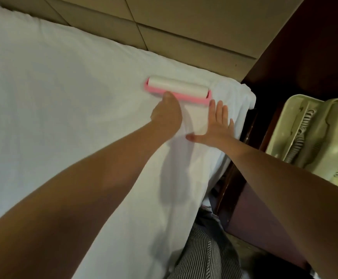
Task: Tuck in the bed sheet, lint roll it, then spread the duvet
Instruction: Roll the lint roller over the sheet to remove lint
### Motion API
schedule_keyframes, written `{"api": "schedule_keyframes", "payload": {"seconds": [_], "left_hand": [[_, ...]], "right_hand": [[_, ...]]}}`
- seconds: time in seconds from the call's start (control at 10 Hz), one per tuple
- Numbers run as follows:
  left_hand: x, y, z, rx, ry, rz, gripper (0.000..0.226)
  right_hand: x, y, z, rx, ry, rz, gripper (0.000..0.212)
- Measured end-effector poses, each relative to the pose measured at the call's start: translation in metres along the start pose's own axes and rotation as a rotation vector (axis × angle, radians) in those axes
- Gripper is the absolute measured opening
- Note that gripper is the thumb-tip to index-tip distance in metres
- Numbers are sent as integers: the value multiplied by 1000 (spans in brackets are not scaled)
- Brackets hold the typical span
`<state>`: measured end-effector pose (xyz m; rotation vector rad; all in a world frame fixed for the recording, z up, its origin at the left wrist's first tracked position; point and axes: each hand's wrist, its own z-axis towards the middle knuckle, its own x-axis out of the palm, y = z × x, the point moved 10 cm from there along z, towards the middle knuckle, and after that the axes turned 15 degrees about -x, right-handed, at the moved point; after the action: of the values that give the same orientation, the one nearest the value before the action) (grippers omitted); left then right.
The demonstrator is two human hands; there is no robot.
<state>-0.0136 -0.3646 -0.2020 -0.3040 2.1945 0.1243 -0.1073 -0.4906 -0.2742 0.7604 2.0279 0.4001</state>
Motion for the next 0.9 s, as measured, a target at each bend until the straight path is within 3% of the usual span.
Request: {"api": "schedule_keyframes", "payload": {"seconds": [0.1,0.3,0.4,0.5,0.6,0.7,0.8,0.9], "left_hand": [[-10,-27,13,78,-31,-31,53],[1,28,-26,237,50,144,37],[-9,-6,-18,351,11,359,31],[-4,-34,-8,424,40,440,34],[3,-29,-3,504,-52,508,50],[-1,38,-7,375,-57,92,37],[9,91,-12,375,-84,89,31],[3,65,-8,486,-138,13,32]], "right_hand": [[3,-2,2,1,-17,20,131],[-1,2,1,-20,-65,-31,128],[-2,5,1,-3,-79,-54,129],[0,2,3,24,-91,-76,129],[2,1,0,31,-172,-87,125],[9,4,-7,36,-248,-84,115],[29,12,-22,81,-380,-8,97],[44,27,-42,132,-592,-17,70]]}}
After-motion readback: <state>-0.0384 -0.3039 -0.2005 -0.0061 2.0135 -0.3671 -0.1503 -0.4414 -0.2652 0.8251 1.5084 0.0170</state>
